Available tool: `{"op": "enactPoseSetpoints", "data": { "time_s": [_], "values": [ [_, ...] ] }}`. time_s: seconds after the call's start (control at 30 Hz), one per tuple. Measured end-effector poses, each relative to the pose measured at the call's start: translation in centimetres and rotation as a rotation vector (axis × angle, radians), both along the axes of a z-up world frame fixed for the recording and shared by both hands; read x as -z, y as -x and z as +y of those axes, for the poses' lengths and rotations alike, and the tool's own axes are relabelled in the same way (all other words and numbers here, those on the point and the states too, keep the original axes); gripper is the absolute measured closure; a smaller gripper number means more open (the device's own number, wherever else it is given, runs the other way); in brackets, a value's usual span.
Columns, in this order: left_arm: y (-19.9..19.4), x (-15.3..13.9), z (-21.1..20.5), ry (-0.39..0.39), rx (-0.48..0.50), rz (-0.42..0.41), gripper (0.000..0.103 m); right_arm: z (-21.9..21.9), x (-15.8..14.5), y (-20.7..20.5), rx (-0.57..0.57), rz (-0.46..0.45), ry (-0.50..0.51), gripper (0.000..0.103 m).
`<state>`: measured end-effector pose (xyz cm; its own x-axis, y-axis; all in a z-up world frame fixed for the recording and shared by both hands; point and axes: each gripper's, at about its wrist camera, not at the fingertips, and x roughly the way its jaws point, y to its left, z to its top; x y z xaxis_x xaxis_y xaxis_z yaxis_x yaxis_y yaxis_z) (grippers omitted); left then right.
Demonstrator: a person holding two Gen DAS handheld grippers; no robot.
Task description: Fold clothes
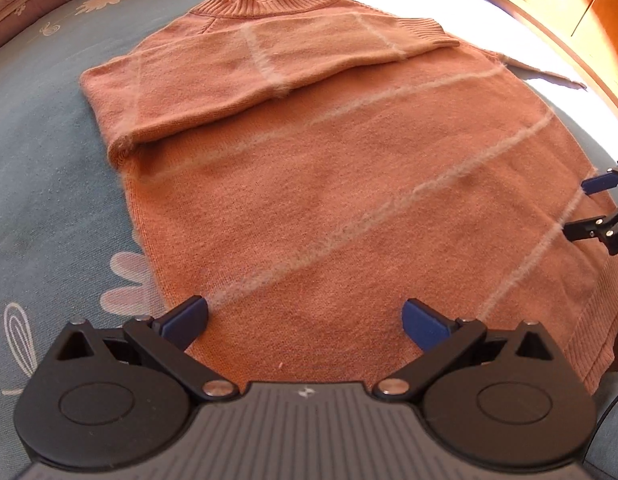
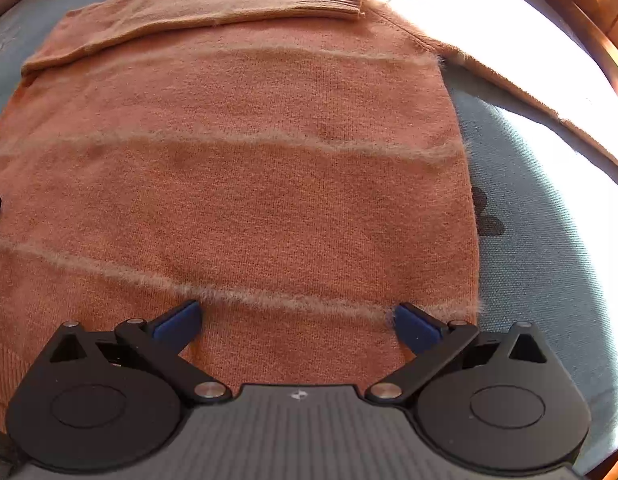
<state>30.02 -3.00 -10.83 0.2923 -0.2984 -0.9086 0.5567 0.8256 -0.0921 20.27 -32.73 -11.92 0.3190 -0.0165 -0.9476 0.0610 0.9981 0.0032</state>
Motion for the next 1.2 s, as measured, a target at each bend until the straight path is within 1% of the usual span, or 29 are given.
{"op": "enactPoseSetpoints", "data": {
  "time_s": [0.07, 0.17, 0.27, 0.33, 0.4, 0.47, 0.53, 0.6, 0.63, 0.7, 0.73, 0.77, 0.83, 0.87, 0.93, 1.0, 1.03, 1.13, 1.2],
  "values": [
    [-0.1, 0.1, -0.3, -0.010, -0.025, 0.003, 0.001, 0.0, 0.0, 0.1, 0.006, -0.004, -0.003, 0.000],
    [-0.5, 0.1, -1.3, -0.061, -0.059, 0.019, 0.001, 0.0, -0.1, -0.1, 0.003, 0.008, -0.005, 0.000],
    [-1.0, -0.6, -2.6, -0.095, -0.104, 0.043, 0.001, -0.3, -0.6, -1.1, -0.008, 0.062, -0.024, 0.000],
    [-1.5, -2.2, -4.3, -0.067, -0.109, 0.003, 0.001, -0.9, -1.3, -1.6, -0.021, 0.072, -0.062, 0.000],
    [-2.5, -3.6, -6.9, -0.037, -0.071, -0.073, 0.001, -1.9, -2.4, -1.9, -0.035, 0.039, -0.109, 0.000],
    [-3.9, -4.6, -9.8, -0.012, -0.026, -0.149, 0.001, -2.7, -3.4, -1.9, -0.052, 0.007, -0.114, 0.000],
    [-5.9, -4.5, -12.6, 0.006, 0.015, -0.206, 0.001, -3.6, -4.1, -2.1, -0.057, -0.017, -0.108, 0.000],
    [-8.1, -3.5, -14.9, 0.019, 0.008, -0.249, 0.001, -5.5, -4.0, -2.6, -0.053, -0.038, -0.109, 0.000],
    [-9.0, -2.9, -15.7, 0.016, -0.004, -0.253, 0.001, -6.7, -3.7, -3.0, -0.047, -0.048, -0.111, 0.000],
    [-10.0, -1.5, -16.4, 0.004, -0.034, -0.214, 0.002, -8.7, -3.0, -3.6, -0.024, -0.058, -0.123, 0.000],
    [-10.3, -0.7, -16.4, 0.015, -0.049, -0.167, 0.002, -9.5, -2.7, -3.8, -0.009, -0.061, -0.131, 0.000],
    [-10.3, -0.4, -16.5, 0.019, -0.055, -0.130, 0.002, -10.4, -2.4, -4.0, 0.007, -0.062, -0.139, 0.000],
    [-9.9, -0.4, -17.0, 0.010, -0.054, -0.102, 0.002, -11.9, -2.2, -3.9, 0.036, -0.057, -0.146, 0.000],
    [-9.7, -0.8, -17.4, 0.011, -0.046, -0.107, 0.002, -12.4, -2.0, -3.9, 0.045, -0.053, -0.147, 0.000],
    [-9.6, -1.9, -18.3, 0.023, -0.028, -0.150, 0.001, -13.4, -1.8, -3.9, 0.061, -0.051, -0.151, 0.000],
    [-10.1, -2.7, -19.3, 0.040, -0.038, -0.196, 0.001, -14.4, -1.7, -3.9, 0.078, -0.055, -0.156, 0.000],
    [-10.4, -2.5, -19.7, 0.036, -0.049, -0.189, 0.001, -14.8, -1.8, -4.0, 0.090, -0.060, -0.159, 0.000],
    [-11.5, -0.5, -20.8, -0.003, -0.100, -0.097, 0.002, -16.0, -1.6, -4.5, 0.125, -0.066, -0.187, 0.000],
    [-10.9, -0.4, -21.4, -0.023, -0.112, -0.097, 0.002, -18.2, -1.7, -4.4, 0.194, -0.096, -0.217, 0.000]
  ]
}}
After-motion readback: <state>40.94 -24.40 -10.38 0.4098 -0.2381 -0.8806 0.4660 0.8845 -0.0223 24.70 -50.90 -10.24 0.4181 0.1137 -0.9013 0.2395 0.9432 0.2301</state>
